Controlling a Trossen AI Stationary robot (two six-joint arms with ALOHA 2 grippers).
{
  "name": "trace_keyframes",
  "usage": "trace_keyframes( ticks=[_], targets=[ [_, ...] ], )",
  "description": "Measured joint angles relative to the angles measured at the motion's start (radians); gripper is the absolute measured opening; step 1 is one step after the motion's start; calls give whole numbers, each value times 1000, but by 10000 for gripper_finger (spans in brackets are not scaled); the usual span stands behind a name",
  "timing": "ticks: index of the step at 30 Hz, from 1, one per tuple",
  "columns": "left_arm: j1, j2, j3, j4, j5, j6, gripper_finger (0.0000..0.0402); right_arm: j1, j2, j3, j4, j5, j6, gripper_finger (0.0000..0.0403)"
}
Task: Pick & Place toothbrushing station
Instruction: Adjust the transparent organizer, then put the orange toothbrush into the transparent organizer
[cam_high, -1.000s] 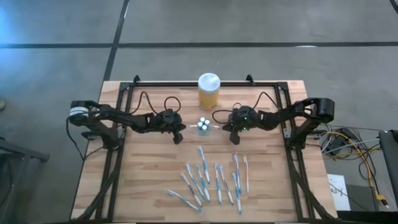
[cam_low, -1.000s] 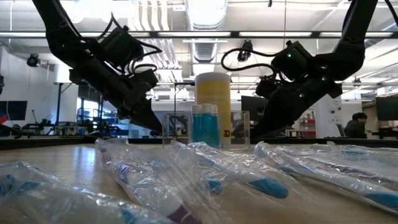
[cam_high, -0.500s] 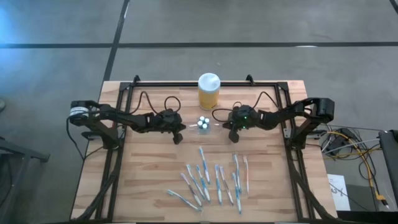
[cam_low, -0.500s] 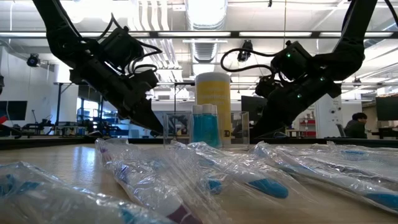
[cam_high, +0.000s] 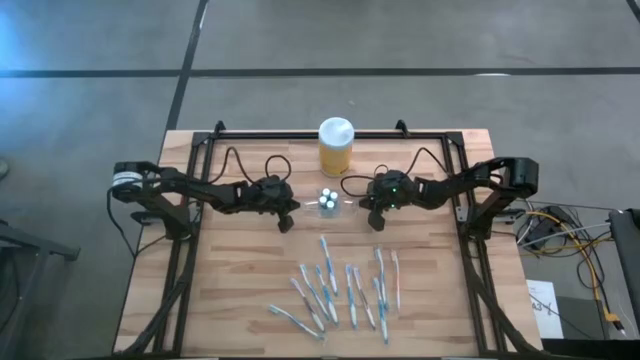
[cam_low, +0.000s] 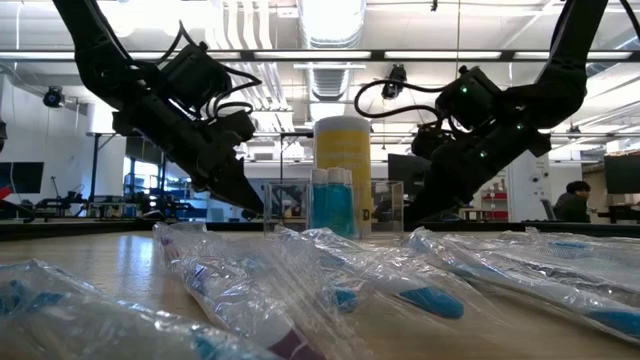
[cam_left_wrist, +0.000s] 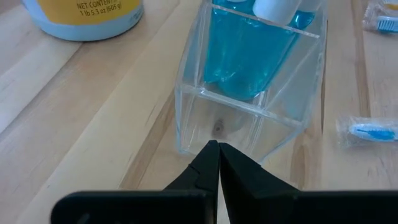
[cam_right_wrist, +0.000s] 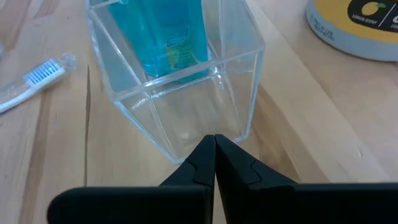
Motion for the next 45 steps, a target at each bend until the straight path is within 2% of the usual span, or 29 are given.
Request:
trace_keyframes(
  ticks=[12, 21, 26, 30, 34, 38, 45],
  targets=[
    [-1, -3, 3, -4, 24, 9, 16, 1, -31, 1, -93, -4, -1, 8],
    [0, -68, 3, -116, 21, 26, 16, 1, -96, -1, -203, -6, -10, 8],
    [0, -188, 2, -281, 21, 95, 16, 4, -192, -6, -242, -13, -16, 8],
    [-1, -322, -23, -361, 21, 130, 16, 14, -289, -15, -241, -68, -42, 8],
    [-1, -491, -97, -334, 52, 157, 15, 20, -381, -26, -240, -103, -55, 8],
    [-1, -645, -208, -218, 74, 106, 5, 21, -453, -36, -244, -131, -55, 8],
    [-1, -808, -295, -212, 109, 77, 5, 22, -535, -44, -246, -139, -39, 8]
  ],
)
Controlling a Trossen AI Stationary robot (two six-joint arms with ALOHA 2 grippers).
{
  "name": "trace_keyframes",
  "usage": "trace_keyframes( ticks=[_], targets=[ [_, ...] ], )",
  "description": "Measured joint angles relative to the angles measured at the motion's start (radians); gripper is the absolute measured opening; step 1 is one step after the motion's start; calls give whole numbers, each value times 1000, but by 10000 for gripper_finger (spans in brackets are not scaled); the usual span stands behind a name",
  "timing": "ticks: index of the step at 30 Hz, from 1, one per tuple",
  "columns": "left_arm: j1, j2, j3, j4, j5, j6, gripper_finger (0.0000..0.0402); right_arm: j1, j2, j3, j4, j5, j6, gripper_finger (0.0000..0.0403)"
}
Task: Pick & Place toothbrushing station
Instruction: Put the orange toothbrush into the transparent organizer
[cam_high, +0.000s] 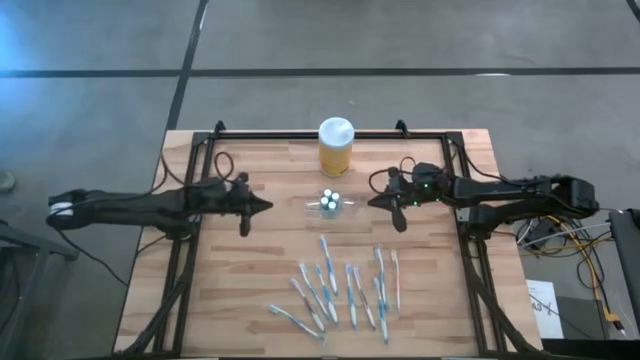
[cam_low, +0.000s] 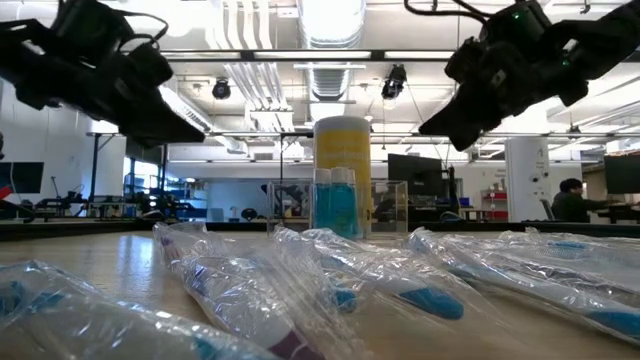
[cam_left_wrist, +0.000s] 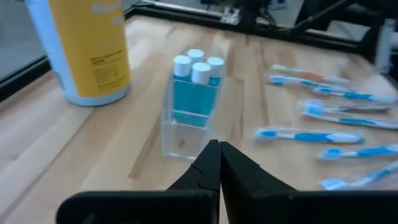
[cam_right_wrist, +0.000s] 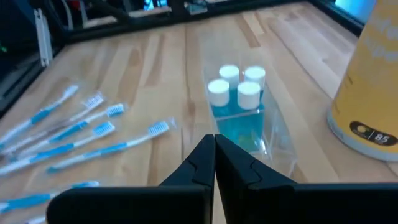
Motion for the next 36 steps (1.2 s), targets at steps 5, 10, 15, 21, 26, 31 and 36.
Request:
trace_keyframes(
  ticks=[5, 10, 15, 21, 26, 31, 36],
  targets=[
    [0, -67, -26, 1, 72, 0, 5, 24, -50, 18, -77, -21, 77, 8],
    [0, -107, -33, -21, 86, -39, 8, 176, -109, 137, -431, 141, 219, 8],
    [0, -114, -42, -24, 97, -63, 8, 467, -102, 298, -921, 531, 534, 8],
    [-1, -111, -49, -24, 99, -103, 18, 735, -104, 359, -1090, 665, 959, 12],
    [-1, -112, -49, -23, 98, -160, 24, 871, -93, 361, -1093, 663, 1237, 55],
    [-1, -112, -49, -23, 98, -164, 28, 930, -49, 359, -1100, 649, 1390, 127],
    [-1, -112, -49, -23, 98, -166, 29, 931, 38, 358, -1100, 590, 1500, 182]
  ],
)
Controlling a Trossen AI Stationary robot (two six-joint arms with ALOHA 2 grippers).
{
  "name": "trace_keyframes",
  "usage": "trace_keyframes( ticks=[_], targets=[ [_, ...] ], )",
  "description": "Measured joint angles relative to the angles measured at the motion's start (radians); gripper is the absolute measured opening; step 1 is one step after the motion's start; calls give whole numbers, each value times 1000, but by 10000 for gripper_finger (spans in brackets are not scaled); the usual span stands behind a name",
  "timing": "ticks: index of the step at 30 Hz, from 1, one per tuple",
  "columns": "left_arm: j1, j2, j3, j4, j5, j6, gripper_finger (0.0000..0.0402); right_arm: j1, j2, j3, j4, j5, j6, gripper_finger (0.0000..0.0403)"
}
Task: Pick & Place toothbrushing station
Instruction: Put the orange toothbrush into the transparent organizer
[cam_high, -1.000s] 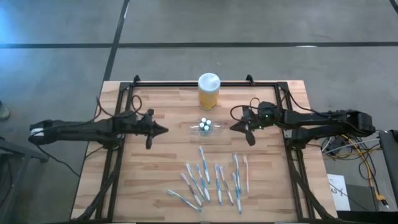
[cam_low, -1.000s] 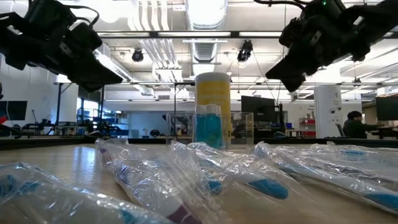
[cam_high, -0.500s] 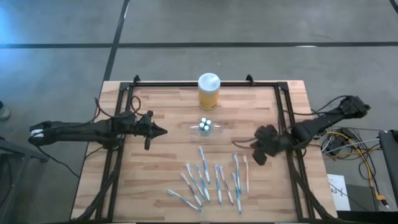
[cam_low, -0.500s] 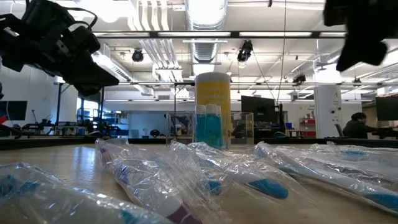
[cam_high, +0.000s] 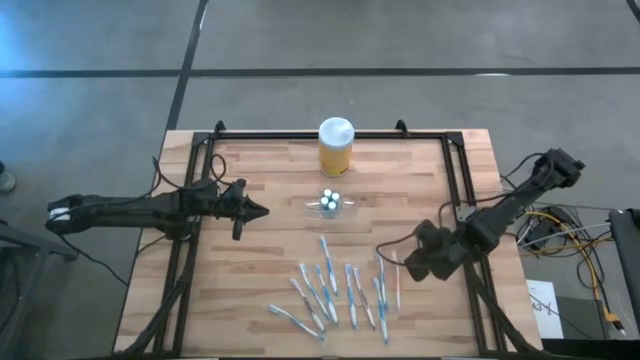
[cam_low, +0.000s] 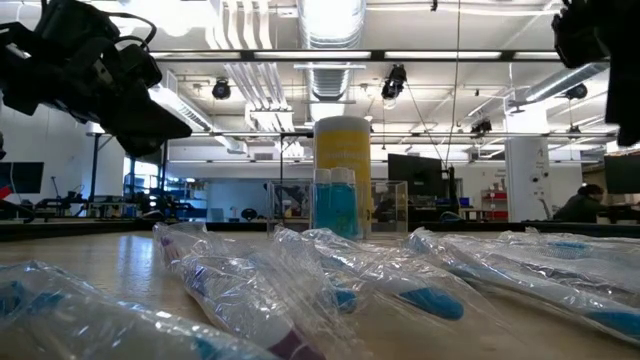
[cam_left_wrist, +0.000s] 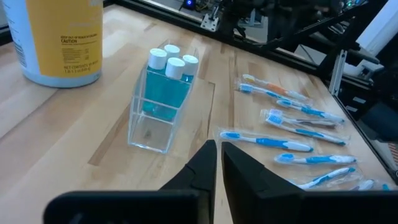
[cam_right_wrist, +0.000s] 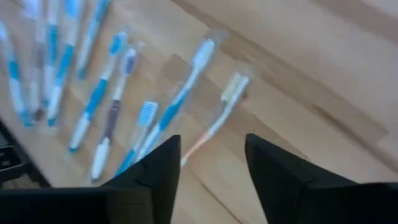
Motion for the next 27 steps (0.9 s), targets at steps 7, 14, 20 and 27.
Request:
trace_keyframes(
  ticks=[7, 14, 20, 27],
  targets=[
    [0, 0, 0, 0, -1, -2, 30, 0, 176, 5, 8, -69, 50, 197],
    [0, 0, -1, 0, -1, -1, 30, -8, 317, 46, 52, -73, -4, 192],
    [0, 0, -4, 0, -1, 6, 30, -52, 395, 76, 61, -78, -85, 192],
    [0, 0, -18, 0, -1, 4, 30, -104, 453, 100, 77, -81, -173, 192]
  ],
)
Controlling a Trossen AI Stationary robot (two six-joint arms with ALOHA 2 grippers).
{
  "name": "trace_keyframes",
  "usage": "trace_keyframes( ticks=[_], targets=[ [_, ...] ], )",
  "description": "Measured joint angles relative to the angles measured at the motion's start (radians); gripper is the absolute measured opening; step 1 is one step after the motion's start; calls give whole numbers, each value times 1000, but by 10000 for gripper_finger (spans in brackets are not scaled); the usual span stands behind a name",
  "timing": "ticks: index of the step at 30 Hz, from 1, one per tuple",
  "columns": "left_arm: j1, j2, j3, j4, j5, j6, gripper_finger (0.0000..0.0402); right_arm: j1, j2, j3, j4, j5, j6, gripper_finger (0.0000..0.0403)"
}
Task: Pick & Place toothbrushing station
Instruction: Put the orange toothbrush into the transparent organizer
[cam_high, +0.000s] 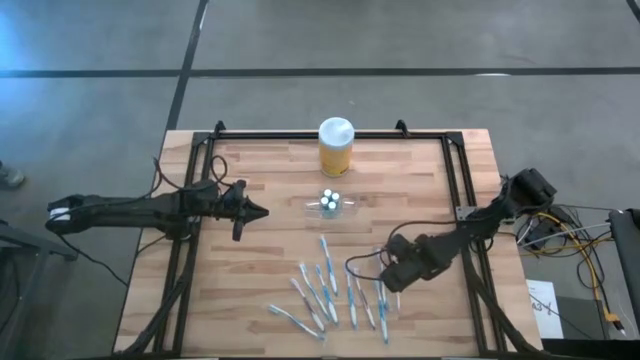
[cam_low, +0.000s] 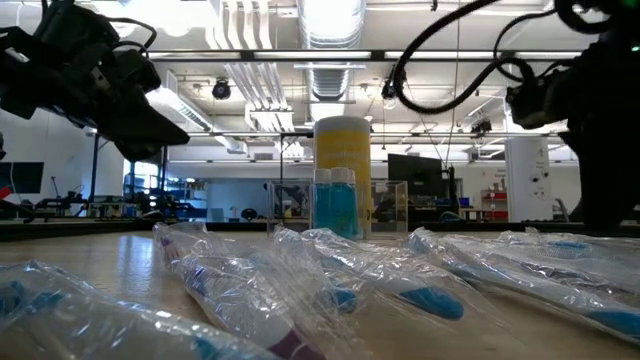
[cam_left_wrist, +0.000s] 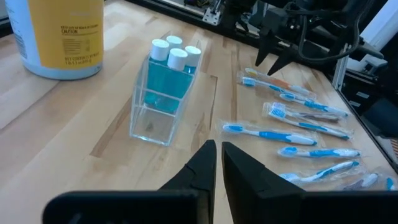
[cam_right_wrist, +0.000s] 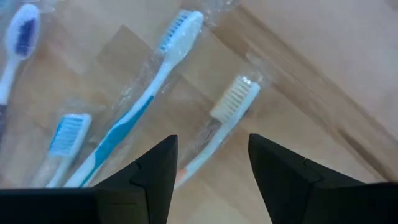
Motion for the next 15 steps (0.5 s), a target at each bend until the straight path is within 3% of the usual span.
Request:
trace_keyframes(
  ticks=[9, 15],
  targets=[
    [0, 0, -11, 0, 0, 0, 30, -20, 74, -1, 13, -49, -58, 181],
    [0, 0, -11, 0, 0, 0, 30, -21, 90, 3, 26, -47, -114, 122]
  ],
)
